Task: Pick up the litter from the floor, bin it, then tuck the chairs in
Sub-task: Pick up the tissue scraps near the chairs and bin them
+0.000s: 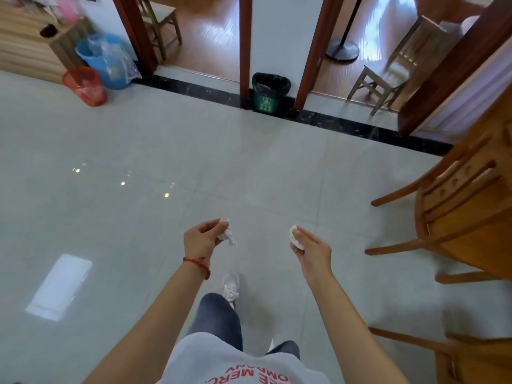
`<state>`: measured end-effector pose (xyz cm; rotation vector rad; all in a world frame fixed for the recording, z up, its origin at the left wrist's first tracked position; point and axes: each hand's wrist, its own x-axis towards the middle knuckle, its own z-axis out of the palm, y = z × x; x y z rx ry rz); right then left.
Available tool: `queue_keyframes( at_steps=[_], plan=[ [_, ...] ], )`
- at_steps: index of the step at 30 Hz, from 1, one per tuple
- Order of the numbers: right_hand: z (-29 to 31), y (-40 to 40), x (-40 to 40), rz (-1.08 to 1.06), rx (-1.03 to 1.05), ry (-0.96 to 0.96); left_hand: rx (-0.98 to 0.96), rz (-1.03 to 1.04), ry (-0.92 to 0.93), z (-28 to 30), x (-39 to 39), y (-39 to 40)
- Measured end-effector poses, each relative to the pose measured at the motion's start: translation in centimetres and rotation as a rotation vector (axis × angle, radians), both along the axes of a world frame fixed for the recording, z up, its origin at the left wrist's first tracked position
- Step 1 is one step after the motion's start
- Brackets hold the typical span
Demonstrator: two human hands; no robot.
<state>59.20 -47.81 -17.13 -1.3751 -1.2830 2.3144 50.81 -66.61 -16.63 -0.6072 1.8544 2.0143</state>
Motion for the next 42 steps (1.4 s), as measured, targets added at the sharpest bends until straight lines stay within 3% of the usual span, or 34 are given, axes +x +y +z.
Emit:
queue_keyframes(
  at_steps=[11,29,42],
  plan=[
    [0.8,5.4,-17.2,-0.070,-0.011,-0.036,0.016,-0.066,-0.002,0.7,-19.4,6.4],
    [0.6,26.2,-44.0,-0.072,-0.049,-0.042,0.019,-0.044,-0.030,0.6,-45.6,27.7],
    [-0.8,34.8,-65.9,-0.112,-0.056,-0.070,-0.011,-0.073,-0.052,-0.8,-67.2,35.5]
  ],
)
